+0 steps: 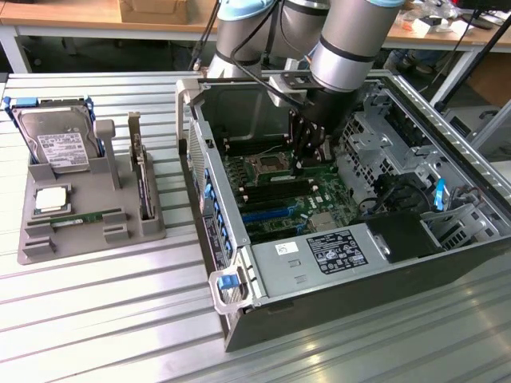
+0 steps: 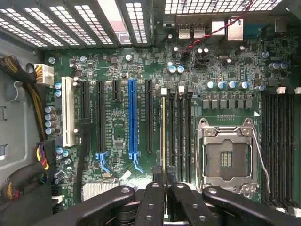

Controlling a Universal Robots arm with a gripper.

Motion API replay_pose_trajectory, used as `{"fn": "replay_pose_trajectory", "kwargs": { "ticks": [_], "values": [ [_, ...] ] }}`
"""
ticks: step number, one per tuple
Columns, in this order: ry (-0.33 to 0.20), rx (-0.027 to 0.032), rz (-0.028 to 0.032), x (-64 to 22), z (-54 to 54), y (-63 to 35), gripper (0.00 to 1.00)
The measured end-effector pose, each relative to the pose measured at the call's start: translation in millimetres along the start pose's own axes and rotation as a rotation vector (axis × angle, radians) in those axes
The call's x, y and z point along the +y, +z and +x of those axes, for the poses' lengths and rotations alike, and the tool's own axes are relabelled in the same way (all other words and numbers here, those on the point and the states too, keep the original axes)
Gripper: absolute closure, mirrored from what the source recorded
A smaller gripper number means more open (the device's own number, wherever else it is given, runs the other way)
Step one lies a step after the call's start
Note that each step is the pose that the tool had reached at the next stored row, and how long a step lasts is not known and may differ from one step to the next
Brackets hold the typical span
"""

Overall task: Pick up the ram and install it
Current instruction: 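Insert the ram into the slot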

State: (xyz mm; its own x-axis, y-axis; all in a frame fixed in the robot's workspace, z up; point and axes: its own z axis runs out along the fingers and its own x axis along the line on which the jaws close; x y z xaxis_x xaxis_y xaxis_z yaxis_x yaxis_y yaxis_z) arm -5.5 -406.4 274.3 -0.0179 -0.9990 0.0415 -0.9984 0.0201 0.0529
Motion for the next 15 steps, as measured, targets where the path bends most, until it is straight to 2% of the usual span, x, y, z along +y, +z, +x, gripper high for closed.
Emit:
{"fn": "replay_pose_trajectory", "kwargs": {
  "ticks": [8, 15],
  "values": [
    [0.0, 0.0004, 0.0, 3.5, -4.0, 11.3, 0.88],
    [0.0, 0.0007, 0.0001, 3.2, -4.5, 22.2, 0.88]
  ]
}}
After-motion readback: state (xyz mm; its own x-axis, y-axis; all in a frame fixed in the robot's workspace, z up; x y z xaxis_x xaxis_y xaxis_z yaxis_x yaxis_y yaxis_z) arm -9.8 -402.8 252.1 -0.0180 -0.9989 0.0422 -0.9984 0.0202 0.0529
